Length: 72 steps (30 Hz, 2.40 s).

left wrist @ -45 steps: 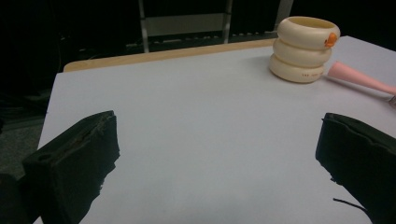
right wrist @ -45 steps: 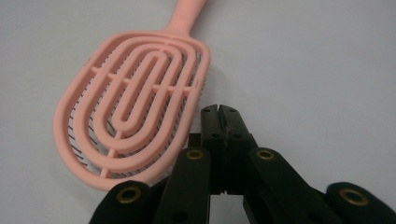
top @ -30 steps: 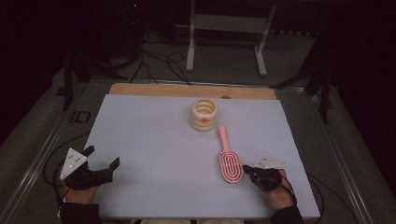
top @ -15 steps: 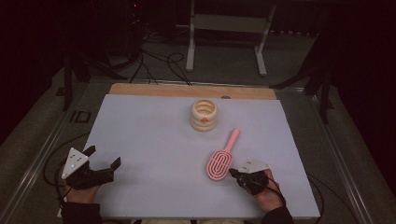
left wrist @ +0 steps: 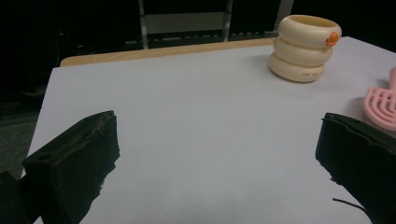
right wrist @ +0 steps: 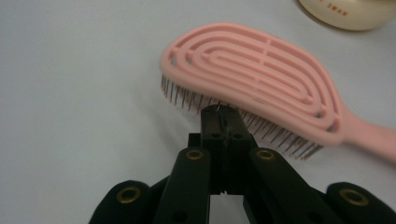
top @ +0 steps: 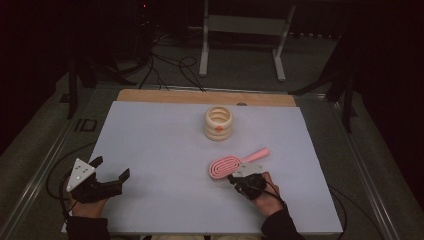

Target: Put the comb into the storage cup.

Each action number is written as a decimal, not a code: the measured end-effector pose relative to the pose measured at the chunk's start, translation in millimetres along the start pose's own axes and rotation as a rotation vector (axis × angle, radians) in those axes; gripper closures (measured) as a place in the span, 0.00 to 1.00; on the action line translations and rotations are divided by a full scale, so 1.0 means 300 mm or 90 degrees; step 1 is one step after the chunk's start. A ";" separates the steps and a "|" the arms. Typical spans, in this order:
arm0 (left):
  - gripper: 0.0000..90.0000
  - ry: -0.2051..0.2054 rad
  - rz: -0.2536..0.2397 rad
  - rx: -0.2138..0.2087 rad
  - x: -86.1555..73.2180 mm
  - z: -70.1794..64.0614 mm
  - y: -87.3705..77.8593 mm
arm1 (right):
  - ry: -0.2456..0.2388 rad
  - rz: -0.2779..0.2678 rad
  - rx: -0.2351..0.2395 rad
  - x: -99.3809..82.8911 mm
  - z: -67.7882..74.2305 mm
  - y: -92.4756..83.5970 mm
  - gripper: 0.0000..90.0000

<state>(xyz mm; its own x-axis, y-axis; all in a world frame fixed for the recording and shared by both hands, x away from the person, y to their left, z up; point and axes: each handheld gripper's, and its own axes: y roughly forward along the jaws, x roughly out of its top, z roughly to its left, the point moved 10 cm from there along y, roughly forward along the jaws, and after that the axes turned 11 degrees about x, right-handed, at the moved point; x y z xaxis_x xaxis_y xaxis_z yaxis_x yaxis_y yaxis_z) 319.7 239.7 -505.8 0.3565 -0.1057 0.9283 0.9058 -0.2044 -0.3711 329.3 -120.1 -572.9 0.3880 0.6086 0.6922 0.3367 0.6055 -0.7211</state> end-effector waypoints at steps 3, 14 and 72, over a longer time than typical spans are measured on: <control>0.00 -0.001 -0.001 -0.001 0.001 -0.002 0.001 | 0.009 0.011 -0.007 0.019 -0.018 0.022 1.00; 0.00 0.003 0.003 -0.002 -0.004 -0.003 0.003 | 0.058 0.006 -0.027 0.065 -0.084 0.058 1.00; 0.00 -0.004 0.000 -0.003 -0.006 0.000 0.002 | 0.125 -0.239 -0.029 0.139 -0.205 -0.339 0.14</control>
<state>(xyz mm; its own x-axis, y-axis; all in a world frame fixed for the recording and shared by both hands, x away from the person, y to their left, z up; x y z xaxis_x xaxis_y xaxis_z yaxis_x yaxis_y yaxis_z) 319.5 239.8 -507.6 0.3573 -0.1001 0.9286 0.9051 -0.2085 -0.3707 364.0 -187.9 -472.6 0.3855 0.2376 0.8916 0.5224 0.7403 -0.4231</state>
